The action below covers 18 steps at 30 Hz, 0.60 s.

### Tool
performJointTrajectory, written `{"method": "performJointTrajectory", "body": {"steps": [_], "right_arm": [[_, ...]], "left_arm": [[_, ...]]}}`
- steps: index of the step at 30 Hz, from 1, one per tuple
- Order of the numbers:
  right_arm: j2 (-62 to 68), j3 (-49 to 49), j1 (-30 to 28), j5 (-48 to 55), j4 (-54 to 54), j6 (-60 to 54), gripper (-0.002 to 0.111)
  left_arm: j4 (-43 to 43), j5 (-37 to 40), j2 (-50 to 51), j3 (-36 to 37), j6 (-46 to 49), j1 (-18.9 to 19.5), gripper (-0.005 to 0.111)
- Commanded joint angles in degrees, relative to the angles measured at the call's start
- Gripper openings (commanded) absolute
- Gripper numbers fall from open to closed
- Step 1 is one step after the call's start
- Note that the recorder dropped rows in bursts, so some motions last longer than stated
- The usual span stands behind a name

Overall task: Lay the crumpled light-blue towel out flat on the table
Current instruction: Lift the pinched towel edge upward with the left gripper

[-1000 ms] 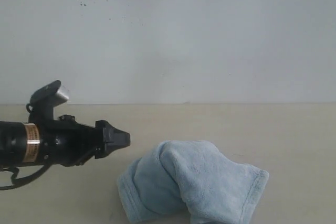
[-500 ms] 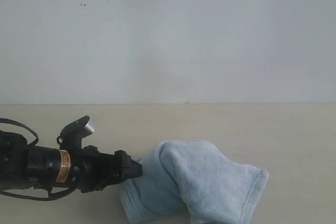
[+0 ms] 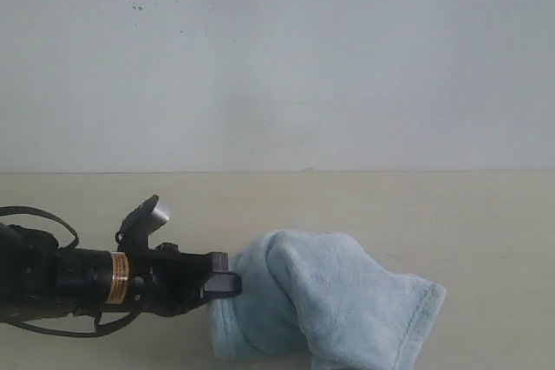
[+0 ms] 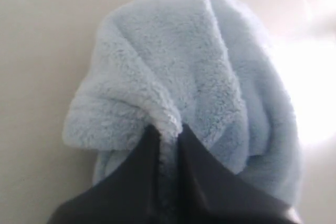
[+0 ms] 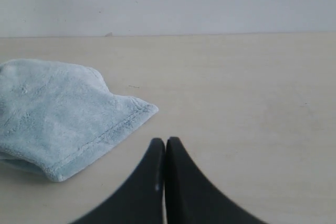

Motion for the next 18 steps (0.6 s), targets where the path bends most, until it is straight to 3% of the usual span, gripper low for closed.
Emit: {"method": "performJointTrajectory", "body": {"steps": [1, 6, 9, 11, 18], "right_arm": [[-0.26, -0.06, -0.09, -0.25, 0.07, -0.13, 0.000], [-0.26, -0.06, -0.09, -0.25, 0.07, -0.13, 0.000], [-0.26, -0.06, -0.09, -0.25, 0.07, -0.13, 0.000], [-0.26, -0.06, -0.09, -0.25, 0.07, -0.13, 0.000], [-0.26, -0.06, -0.09, -0.25, 0.07, -0.13, 0.000]], "left_arm": [[0.89, -14.31, -5.44, -0.30, -0.04, -0.25, 0.004], [13.31, -9.42, -20.02, -0.30, -5.40, -0.25, 0.004], [30.01, -3.07, -31.04, -0.30, -17.49, -0.25, 0.004], [37.14, -2.92, -34.40, -0.30, -23.53, -0.25, 0.004], [38.81, -3.69, -41.70, 1.90, -29.48, -0.25, 0.004]]}}
